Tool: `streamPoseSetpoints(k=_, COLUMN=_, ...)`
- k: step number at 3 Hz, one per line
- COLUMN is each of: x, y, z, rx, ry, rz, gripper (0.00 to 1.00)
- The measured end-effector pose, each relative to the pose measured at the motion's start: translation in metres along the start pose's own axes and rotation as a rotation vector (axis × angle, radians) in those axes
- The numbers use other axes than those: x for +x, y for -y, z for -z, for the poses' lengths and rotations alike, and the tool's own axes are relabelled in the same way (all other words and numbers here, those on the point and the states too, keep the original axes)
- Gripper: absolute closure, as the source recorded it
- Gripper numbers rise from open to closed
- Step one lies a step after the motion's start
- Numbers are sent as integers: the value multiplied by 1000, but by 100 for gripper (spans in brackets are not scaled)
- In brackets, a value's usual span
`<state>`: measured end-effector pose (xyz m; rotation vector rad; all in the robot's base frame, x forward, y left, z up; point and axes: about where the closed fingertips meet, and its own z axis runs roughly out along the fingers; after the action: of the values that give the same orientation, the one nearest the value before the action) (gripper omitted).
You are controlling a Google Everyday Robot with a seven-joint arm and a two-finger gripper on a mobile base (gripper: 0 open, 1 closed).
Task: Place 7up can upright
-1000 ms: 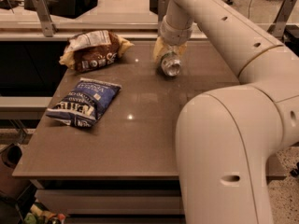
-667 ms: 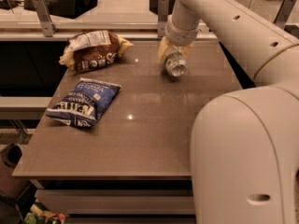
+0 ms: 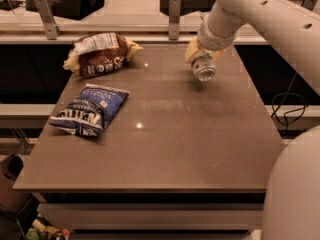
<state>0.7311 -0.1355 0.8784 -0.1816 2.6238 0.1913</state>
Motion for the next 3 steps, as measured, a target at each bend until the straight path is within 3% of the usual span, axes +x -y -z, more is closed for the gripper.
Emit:
streamPoseSetpoints(k=2, x=-23, y=33, z=23, rx=-31, ry=171, rz=-20, gripper=100)
streamPoseSetpoints(k=3, x=-32, y=44, z=29, rx=-61, ry=225, rz=-10, gripper=100)
